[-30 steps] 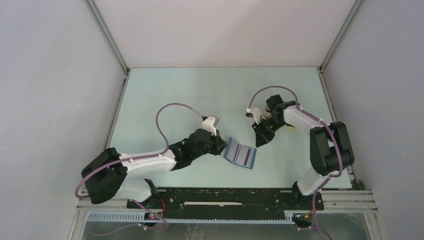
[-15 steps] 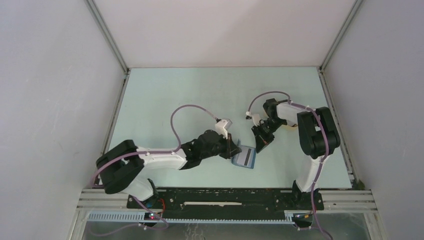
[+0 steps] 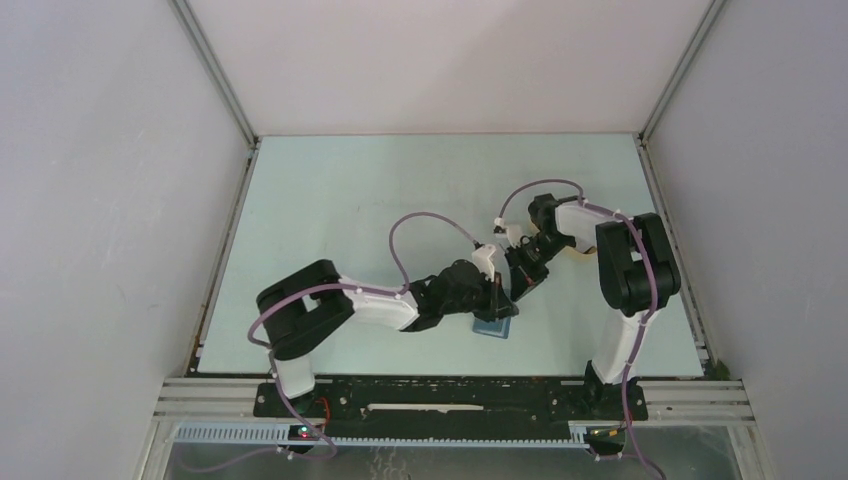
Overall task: Put the credit cards into the card holder
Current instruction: Close the card holder at the center of the board.
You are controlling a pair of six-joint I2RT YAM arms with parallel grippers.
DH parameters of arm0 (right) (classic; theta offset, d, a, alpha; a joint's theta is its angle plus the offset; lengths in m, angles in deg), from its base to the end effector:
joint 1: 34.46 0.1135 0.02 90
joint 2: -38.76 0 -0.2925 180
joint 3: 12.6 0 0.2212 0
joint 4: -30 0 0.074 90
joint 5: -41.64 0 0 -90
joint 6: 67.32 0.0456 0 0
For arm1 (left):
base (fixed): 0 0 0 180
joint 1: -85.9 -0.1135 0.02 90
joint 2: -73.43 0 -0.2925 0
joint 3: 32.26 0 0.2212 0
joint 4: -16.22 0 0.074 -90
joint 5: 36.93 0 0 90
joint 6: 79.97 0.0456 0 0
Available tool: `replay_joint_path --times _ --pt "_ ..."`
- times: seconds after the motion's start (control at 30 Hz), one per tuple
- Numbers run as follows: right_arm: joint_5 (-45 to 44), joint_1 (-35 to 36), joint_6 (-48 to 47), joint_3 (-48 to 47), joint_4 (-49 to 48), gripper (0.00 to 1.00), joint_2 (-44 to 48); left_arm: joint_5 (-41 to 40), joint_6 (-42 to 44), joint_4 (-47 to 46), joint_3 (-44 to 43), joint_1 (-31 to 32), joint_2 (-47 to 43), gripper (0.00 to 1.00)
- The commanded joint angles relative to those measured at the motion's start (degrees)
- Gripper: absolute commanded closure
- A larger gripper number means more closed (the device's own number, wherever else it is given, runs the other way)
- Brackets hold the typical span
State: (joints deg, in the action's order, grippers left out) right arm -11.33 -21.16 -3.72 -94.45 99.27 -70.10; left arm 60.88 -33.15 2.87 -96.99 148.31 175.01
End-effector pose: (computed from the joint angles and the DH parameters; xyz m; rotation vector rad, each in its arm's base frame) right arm 0.2852 0.0956 0.1801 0.9493 -2.7890 -0.9984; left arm 0.1636 -0.3264 0.2199 0.4711 2.1830 -1.2571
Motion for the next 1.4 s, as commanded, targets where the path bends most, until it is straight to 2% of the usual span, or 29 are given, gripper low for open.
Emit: replay_joint_path --times 0.0,0.27,0.5,0.63,0.97,1.17,1.27,1.37 --pt "1.0 -1.6 1.1 -1.7 0.6 0.94 2.1 1.1 -1.8 -1.0 -4.0 1.1 4.0 1.00" --pt "0.7 -4.2 1.0 -1.7 0.0 0.94 7.2 1.8 -2.0 0.4 -7.0 1.4 7.1 0.95" --pt "13.8 -4.9 -0.3 -1.6 1.4 0.93 8.9 2.9 -2.8 -0.2 -7.6 1.6 9.0 0.90" --pt "15.2 -2.2 -0.3 -2.6 3.0 0.93 4.6 2.8 -2.7 0.0 -7.8 1.6 8.9 0.87" --pt "5.1 2.1 2.0 -3.2 1.8 0.93 -0.9 3.4 -2.6 0.1 -8.2 1.7 8.2 0.79" --pt "-2.6 4.5 3.2 -2.6 -0.3 0.93 -1.2 2.9 -1.7 0.1 -6.6 1.7 4.4 0.63" --pt "-4.0 4.7 3.3 -2.6 -0.4 0.94 -1.5 2.2 -0.1 0.2 -4.2 1.7 -0.5 0.52" --pt "-4.3 4.7 3.1 -2.7 -0.4 0.94 -1.5 1.5 2.3 1.2 -1.5 1.7 -5.8 0.47"
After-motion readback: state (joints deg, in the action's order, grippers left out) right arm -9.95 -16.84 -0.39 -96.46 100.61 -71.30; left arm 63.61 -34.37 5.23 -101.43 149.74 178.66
